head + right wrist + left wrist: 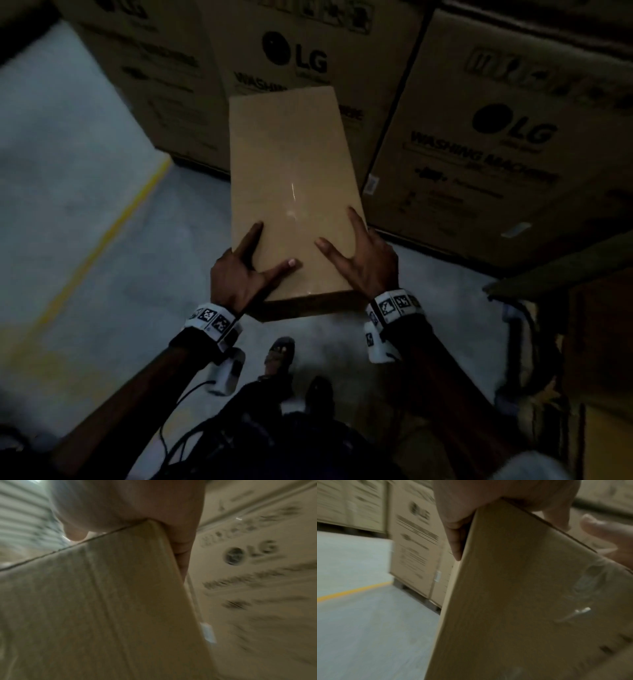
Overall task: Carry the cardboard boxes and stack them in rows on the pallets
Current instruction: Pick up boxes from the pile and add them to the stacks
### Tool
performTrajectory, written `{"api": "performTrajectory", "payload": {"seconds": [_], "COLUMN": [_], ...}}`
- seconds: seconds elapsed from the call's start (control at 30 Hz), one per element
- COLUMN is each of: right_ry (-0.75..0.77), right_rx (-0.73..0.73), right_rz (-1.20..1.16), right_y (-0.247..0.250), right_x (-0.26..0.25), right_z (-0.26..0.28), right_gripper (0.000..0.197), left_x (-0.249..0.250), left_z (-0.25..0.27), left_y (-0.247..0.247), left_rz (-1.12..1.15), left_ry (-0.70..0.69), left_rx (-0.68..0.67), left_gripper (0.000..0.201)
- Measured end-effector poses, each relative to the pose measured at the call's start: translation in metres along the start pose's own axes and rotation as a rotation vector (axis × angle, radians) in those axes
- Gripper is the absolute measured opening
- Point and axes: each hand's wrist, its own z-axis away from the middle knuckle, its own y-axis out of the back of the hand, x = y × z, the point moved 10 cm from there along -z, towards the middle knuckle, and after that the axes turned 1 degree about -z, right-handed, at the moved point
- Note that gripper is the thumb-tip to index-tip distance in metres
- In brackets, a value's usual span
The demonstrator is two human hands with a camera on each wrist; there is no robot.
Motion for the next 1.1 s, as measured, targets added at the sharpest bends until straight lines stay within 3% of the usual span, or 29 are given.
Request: {"api": "performTrajectory", "payload": {"seconds": [0.3, 0.5, 0.73, 0.9, 1.1], "right_ry": [0.408, 0.628, 0.849, 0.991, 1.15], "right_rx": [-0.137, -0.187, -0.25, -0.349, -0.446], "right_rz": [0.072, 0.132, 0.14, 0.099, 0.061], "right_y": [-0.028, -0.074, -0.159, -0.23, -0.307], "right_x": [-0.142, -0.246, -0.399, -0.514, -0.612], "right_z": [0.002, -0.006, -0.01, -0.001, 0.017], "right_gripper": [0.106, 0.108, 0.109, 0.108, 0.095], "left_x": [-0.071, -0.128, -0.227, -0.303, -0.376], "left_z": [0.074, 0.093, 0.093, 0.102, 0.121], "left_y": [0.097, 0.157, 0.252, 0.328, 0.385], "left_rz": [0.146, 0.258, 0.267, 0.256, 0.278], "left_ry": [0.195, 0.274, 0.358, 0.468, 0.569], "left_rx": [0.38, 0.596, 0.813, 0.935, 1.067], "left_gripper": [0.108, 0.108, 0.101, 0.107, 0.101]}}
